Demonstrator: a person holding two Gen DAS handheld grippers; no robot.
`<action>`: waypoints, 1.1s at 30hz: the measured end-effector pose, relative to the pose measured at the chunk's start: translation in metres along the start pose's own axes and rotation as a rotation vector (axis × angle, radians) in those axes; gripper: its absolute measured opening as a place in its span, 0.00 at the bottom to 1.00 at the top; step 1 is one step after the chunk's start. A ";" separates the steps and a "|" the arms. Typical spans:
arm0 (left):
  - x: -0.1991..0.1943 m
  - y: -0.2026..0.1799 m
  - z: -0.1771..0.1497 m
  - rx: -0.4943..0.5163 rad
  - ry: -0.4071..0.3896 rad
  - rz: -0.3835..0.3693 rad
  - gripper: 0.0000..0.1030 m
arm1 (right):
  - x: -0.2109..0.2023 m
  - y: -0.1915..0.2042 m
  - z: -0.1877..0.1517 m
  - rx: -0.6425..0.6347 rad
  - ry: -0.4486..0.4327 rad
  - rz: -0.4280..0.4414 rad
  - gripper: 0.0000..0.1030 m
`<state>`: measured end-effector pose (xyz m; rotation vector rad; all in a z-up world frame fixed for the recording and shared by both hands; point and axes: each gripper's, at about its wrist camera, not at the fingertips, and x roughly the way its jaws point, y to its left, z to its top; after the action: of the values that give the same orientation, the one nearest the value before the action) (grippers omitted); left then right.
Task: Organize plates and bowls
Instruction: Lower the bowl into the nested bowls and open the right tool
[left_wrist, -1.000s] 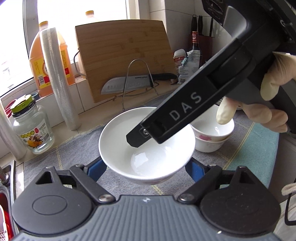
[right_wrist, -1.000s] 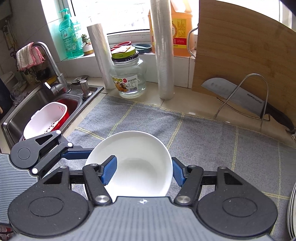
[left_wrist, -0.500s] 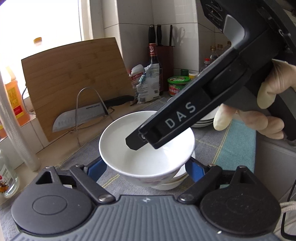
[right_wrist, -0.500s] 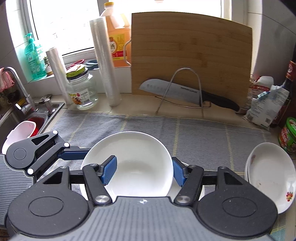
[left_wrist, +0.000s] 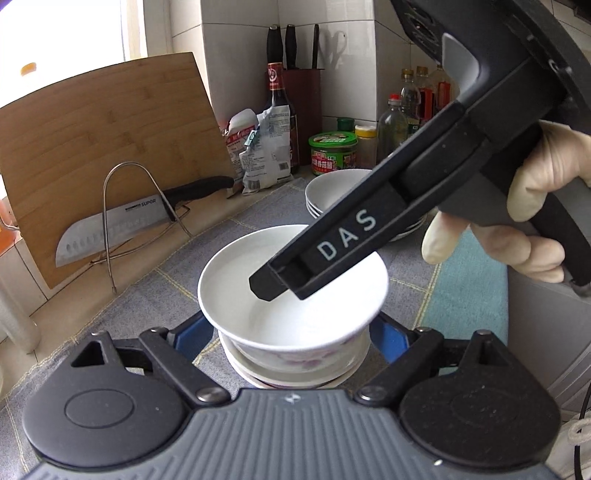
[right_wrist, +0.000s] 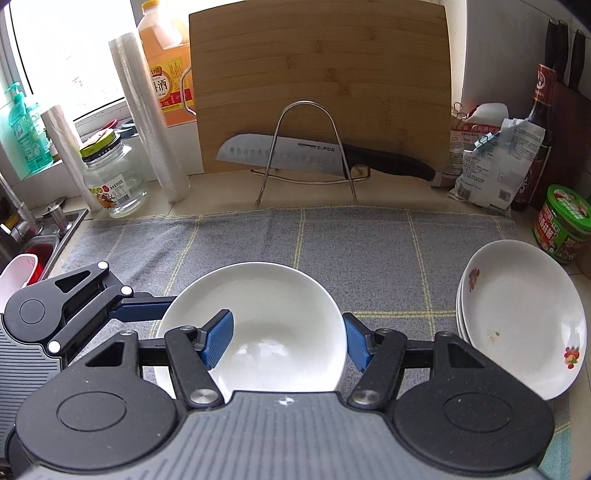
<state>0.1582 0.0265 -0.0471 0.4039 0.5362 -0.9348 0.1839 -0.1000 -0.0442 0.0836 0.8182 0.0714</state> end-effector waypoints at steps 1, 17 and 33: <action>0.001 0.000 -0.001 -0.003 0.003 -0.002 0.88 | 0.002 -0.001 -0.001 0.002 0.006 0.002 0.67; 0.012 0.002 -0.005 -0.013 0.024 -0.016 0.88 | 0.012 -0.001 -0.004 -0.012 0.020 -0.009 0.68; 0.010 0.003 -0.008 -0.017 0.013 -0.021 0.96 | 0.014 0.001 -0.006 -0.008 0.016 0.006 0.82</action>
<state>0.1638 0.0264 -0.0595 0.3900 0.5607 -0.9479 0.1894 -0.0973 -0.0585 0.0781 0.8340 0.0815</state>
